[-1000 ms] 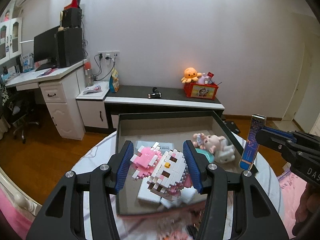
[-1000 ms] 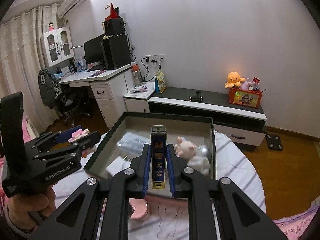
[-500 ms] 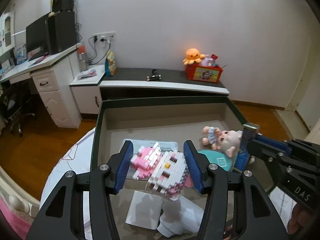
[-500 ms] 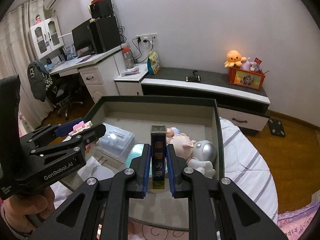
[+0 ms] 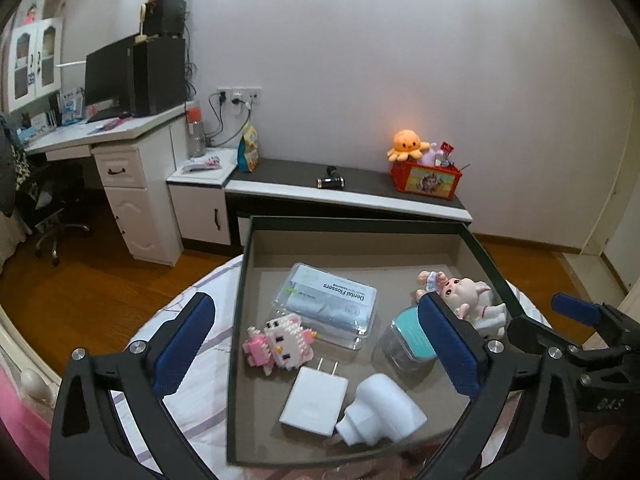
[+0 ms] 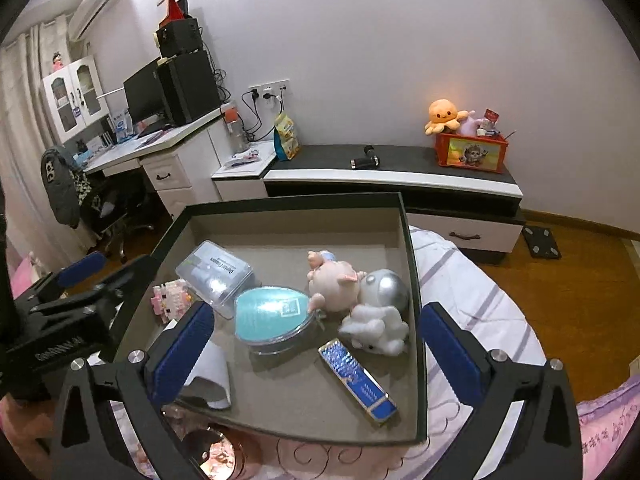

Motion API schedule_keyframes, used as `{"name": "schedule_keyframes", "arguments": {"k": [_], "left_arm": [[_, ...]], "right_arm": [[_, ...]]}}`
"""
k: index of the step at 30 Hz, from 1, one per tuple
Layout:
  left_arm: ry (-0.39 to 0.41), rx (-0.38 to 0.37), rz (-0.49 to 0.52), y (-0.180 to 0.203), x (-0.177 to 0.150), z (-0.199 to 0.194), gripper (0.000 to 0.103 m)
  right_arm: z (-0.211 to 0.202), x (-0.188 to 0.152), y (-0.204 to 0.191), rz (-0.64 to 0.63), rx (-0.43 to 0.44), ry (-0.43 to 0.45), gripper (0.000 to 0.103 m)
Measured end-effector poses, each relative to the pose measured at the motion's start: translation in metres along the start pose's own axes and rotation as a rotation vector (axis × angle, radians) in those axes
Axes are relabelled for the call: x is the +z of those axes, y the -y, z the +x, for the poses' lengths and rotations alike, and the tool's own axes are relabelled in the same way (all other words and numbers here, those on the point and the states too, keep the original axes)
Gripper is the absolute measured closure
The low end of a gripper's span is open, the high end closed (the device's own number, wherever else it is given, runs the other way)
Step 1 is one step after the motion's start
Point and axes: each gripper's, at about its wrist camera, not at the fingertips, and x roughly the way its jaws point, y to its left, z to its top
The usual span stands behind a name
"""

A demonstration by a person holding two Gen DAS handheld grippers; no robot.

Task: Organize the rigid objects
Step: 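Withdraw both tools from the box back over the remaining items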

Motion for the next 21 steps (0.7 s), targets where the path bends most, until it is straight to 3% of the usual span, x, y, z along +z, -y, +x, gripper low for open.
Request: {"name": "schedule_keyframes", "arguments": {"k": [21], "left_arm": [[0.068,0.031,0.006,-0.003,-0.033,-0.11,0.0]], "right_arm": [[-0.088,-0.039,-0.022,0.014,-0.016,0.112,0.0]]}}
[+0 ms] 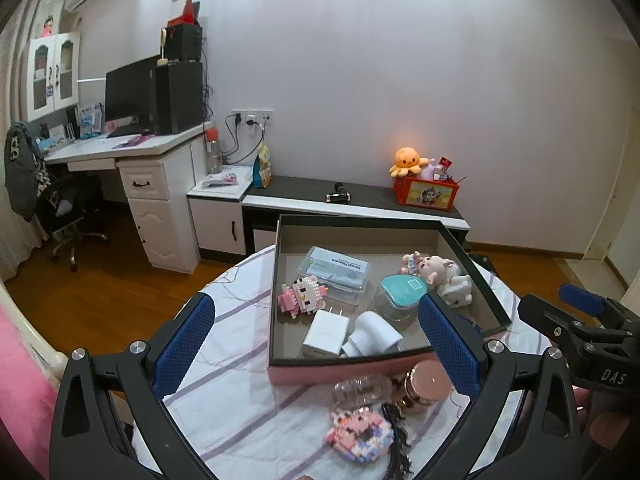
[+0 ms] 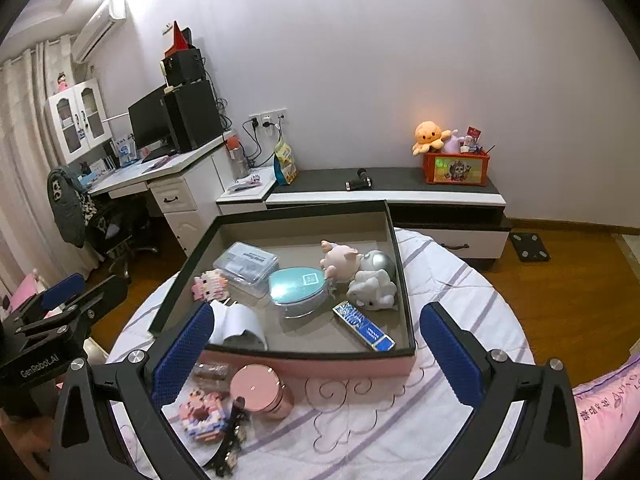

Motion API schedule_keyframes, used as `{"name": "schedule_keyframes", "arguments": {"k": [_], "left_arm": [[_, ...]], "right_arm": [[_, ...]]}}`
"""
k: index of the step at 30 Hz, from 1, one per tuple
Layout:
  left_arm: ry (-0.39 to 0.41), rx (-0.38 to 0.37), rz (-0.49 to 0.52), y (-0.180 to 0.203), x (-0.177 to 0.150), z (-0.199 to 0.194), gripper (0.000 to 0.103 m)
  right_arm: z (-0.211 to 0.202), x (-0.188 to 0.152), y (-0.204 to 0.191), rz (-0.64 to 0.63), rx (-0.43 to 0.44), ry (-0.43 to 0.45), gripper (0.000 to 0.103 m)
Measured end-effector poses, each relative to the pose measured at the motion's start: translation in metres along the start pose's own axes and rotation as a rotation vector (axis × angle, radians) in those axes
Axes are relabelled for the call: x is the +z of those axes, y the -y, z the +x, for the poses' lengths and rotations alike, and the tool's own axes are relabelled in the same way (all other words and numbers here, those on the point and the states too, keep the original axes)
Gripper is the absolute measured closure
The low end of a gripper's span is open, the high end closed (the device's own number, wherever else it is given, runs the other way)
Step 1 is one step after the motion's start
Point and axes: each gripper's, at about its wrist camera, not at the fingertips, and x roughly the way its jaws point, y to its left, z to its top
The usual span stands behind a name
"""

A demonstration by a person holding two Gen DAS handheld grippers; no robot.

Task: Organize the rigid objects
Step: 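Withdraw both tools from the box back over the remaining items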

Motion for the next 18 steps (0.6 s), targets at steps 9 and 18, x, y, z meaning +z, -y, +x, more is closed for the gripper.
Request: {"name": "schedule_keyframes", "arguments": {"k": [9,18], "left_arm": [[0.021,0.001,0.014,0.003,-0.015,-0.042,0.0],[0.003,0.004,0.02,0.007,-0.04,-0.065,0.0]], "right_arm": [[-0.036,-0.026,-0.008,-0.007,-0.005,0.013,0.0],[-0.061,-0.057,-0.007,0.004,-0.02,-0.001,0.0]]}}
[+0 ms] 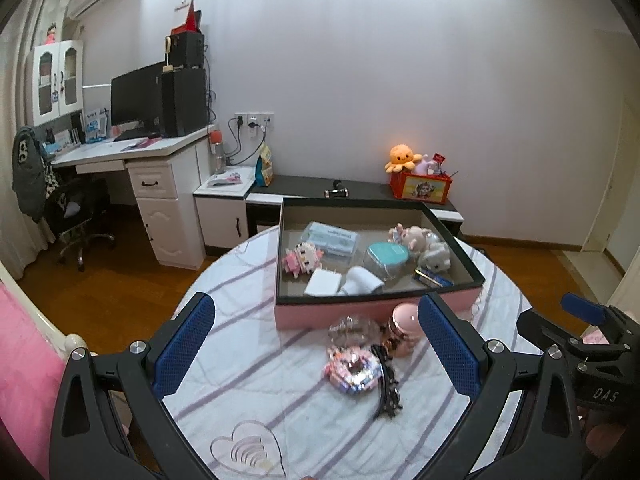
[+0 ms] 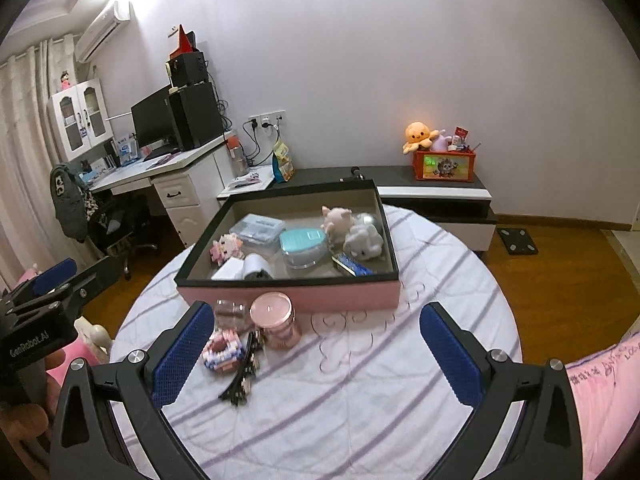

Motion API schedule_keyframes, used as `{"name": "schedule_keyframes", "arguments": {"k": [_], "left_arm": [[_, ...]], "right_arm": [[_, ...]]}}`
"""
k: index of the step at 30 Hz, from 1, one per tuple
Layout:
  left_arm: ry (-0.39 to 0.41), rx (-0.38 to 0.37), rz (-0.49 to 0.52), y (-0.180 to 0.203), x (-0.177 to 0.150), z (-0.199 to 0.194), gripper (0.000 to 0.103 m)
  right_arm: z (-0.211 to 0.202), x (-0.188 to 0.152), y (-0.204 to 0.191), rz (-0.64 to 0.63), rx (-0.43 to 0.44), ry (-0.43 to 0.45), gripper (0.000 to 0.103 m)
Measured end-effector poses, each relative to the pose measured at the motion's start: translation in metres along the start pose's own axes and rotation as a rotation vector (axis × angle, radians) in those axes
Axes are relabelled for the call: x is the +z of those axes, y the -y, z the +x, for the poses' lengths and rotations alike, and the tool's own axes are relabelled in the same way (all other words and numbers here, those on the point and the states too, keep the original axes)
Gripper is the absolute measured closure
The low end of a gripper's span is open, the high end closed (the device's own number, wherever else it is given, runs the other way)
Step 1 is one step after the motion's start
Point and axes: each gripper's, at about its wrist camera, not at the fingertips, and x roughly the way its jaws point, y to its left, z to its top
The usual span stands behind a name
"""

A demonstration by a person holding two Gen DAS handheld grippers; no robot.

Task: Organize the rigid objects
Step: 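Withdraw both tools from the box back over the remaining items, then grasp the pink block donut with the left tool while the right tool grasps the rose-gold jar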

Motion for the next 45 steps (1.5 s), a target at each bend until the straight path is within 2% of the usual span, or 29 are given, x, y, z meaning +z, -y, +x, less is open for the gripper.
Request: {"name": "schedule_keyframes", "arguments": {"k": [10,21,27,33,43,45], "left_arm": [[0.001,0.008,0.022,0.007,-0.012,-0.014,0.0],[-0.048,0.011,0.014,0.002,-0.026,0.002,0.0],[-0.114,0.009,0.025,0.004,-0.041,0.028,0.0],[-0.227,-0.005,0.022,0.005,-0.061,0.071,0.0],[-0.314,-0.013,0.032,0.016,-0.073,0.126,0.0],[-0.32,-0.045,0.019,0.015,-0.075,0.132,0.001]], "right_arm": [[-0.01,-0.01,-0.001,-0.003,-0.008,0.002,0.0],[-0.001,-0.013,0.001,-0.003,-0.02,-0.032,0.0],[0.017,-0.015,0.004,-0.002,-0.024,-0.073,0.0],[0.037,-0.02,0.01,0.005,-0.032,-0.116,0.0],[0.066,-0.023,0.019,0.013,-0.033,-0.171,0.0],[0.071,-0.023,0.019,0.011,-0.029,-0.18,0.0]]}}
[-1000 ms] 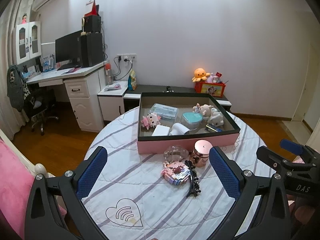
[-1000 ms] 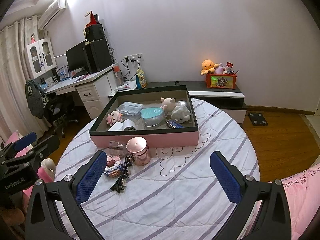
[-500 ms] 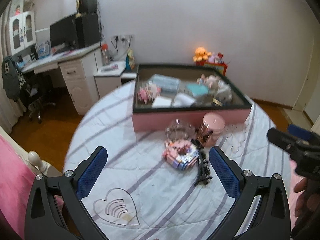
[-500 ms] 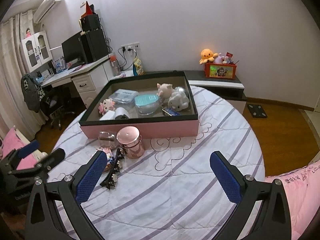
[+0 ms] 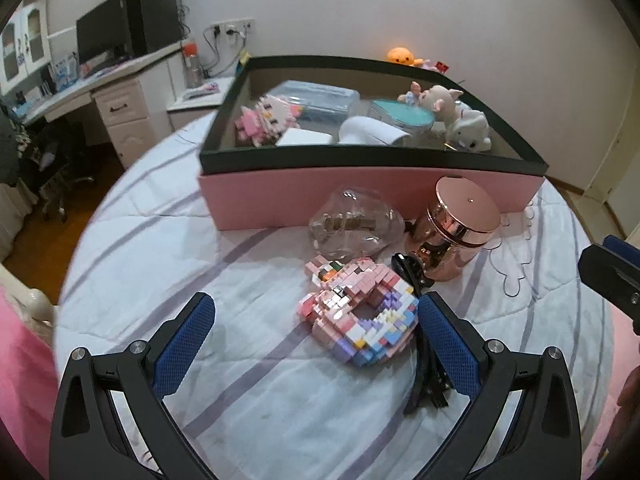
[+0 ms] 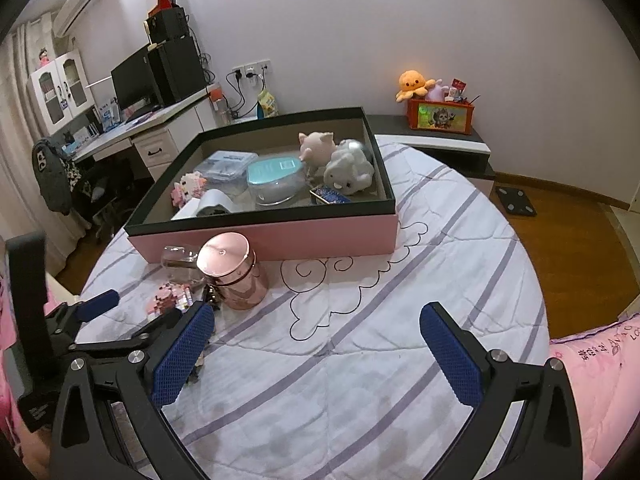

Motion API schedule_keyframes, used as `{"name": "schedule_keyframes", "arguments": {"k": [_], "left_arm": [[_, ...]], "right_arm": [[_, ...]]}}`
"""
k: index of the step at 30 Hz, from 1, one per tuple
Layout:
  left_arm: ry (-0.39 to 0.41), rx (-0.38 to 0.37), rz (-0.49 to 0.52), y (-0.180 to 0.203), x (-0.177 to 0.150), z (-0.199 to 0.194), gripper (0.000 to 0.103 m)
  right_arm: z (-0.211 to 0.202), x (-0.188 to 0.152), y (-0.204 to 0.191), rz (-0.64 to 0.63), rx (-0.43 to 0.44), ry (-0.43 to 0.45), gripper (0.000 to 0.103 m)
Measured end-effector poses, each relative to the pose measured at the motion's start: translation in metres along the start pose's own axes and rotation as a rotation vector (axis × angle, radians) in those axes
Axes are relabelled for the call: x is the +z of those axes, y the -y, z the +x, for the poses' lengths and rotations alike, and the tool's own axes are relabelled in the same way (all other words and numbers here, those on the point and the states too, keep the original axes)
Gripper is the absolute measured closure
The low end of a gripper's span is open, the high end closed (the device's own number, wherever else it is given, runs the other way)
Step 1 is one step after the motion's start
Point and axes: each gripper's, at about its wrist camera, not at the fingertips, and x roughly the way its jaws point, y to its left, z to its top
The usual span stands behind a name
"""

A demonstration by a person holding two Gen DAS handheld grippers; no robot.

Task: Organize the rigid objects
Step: 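Grasp the pink block donut with the left tool while the right tool grasps the rose-gold jar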

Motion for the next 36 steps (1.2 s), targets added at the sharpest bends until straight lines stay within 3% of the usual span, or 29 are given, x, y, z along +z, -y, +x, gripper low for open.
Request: {"name": "schedule_keyframes", "arguments": {"k": [3,5,7,10,13,15,17,20,23,25,27,36], "left_arm": [[-0.006,-0.069,-0.018,-0.005,0.0,0.004,0.014],[0.004,-0.08,-0.023,-0.009,0.0,0.001,0.029],[0.005,-0.084,-0.016,-0.011,0.0,-0.001,0.035],[0.006,-0.075,-0.012,-0.016,-0.002,-0.004,0.032],[0.002,-0.034,-0.019,-0.018,-0.002,0.0,0.014],[-0.009,-0.059,-0.021,-0.018,-0.002,0.004,0.017],[-0.001,-0.081,-0.003,-0.015,-0.001,0.004,0.034],[0.002,-0.101,0.017,-0.011,0.0,0.003,0.048],[0.002,-0.115,0.024,-0.009,0.0,0.002,0.054],[0.001,-0.12,0.019,-0.008,0.001,0.002,0.054],[0.002,-0.12,0.013,-0.008,0.001,0.0,0.055],[0.019,-0.096,0.019,-0.009,0.001,-0.013,0.055]], "right_arm": [[0.008,0.001,-0.001,-0.004,0.008,-0.014,0.0],[0.013,0.002,-0.002,-0.01,0.016,-0.021,0.0],[0.018,0.004,-0.006,-0.02,0.026,-0.031,0.0],[0.025,0.006,-0.012,-0.037,0.04,-0.039,0.0],[0.034,0.008,-0.019,-0.05,0.056,-0.047,0.0],[0.041,0.01,-0.023,-0.055,0.062,-0.054,0.0],[0.051,0.014,-0.028,-0.064,0.07,-0.064,0.0],[0.064,0.017,-0.034,-0.071,0.081,-0.077,0.002],[0.078,0.014,-0.037,-0.076,0.092,-0.106,0.016],[0.084,0.013,-0.038,-0.072,0.119,-0.117,0.036],[0.086,0.011,-0.039,-0.078,0.138,-0.119,0.05],[0.068,0.003,-0.03,-0.07,0.151,-0.098,0.053]]}}
